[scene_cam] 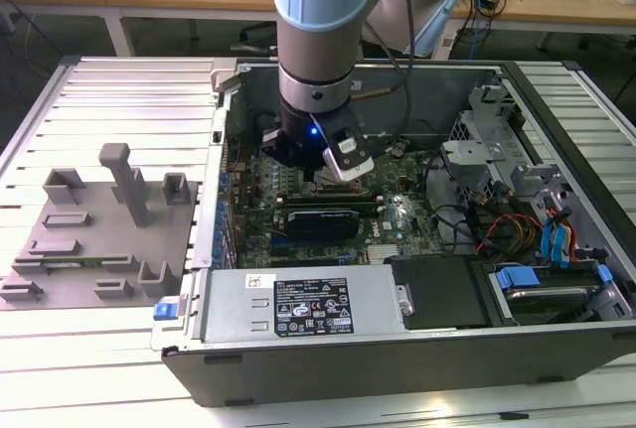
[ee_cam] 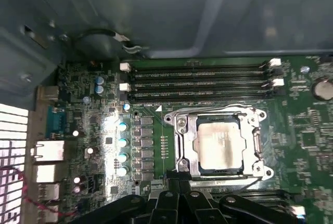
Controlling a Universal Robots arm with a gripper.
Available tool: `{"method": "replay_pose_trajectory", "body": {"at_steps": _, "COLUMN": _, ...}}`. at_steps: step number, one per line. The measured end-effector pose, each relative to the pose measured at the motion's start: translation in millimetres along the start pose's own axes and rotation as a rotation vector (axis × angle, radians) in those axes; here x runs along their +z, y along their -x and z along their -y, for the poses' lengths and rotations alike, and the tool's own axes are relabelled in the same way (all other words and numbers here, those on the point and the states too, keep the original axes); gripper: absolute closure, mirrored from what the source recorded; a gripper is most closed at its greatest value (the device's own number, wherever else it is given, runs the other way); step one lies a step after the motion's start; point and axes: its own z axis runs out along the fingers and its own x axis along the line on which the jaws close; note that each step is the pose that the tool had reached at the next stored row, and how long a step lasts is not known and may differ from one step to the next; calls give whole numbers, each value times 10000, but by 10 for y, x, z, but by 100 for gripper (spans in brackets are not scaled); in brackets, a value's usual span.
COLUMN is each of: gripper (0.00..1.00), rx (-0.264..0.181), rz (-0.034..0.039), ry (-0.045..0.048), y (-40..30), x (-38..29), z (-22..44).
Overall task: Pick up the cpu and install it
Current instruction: 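Install the second cpu locking lever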
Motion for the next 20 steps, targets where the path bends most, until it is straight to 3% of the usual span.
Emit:
{"method": "replay_pose_trajectory", "body": {"at_steps": 1, "gripper": 89, "rx": 0, "rz": -1, "ry": -1, "y": 0, "x": -63, "z": -13}}
{"method": "replay_pose_trajectory", "body": {"at_steps": 4, "gripper": 89, "rx": 0, "rz": 0, "ry": -1, "y": 1, "x": -135, "z": -27}}
{"method": "replay_pose_trajectory", "body": {"at_steps": 8, "gripper": 89, "rx": 1, "rz": -6, "ry": 0, "y": 48, "x": -140, "z": -30}}
{"method": "replay_pose_trajectory", "body": {"at_steps": 15, "gripper": 89, "rx": 19, "rz": -96, "ry": -5, "y": 345, "x": -135, "z": -39}}
{"method": "replay_pose_trajectory", "body": {"at_steps": 17, "gripper": 89, "rx": 20, "rz": -105, "ry": -4, "y": 380, "x": -135, "z": -33}}
{"method": "replay_pose_trajectory", "body": {"at_steps": 20, "gripper": 89, "rx": 24, "rz": -117, "ry": -5, "y": 385, "x": -149, "z": 47}}
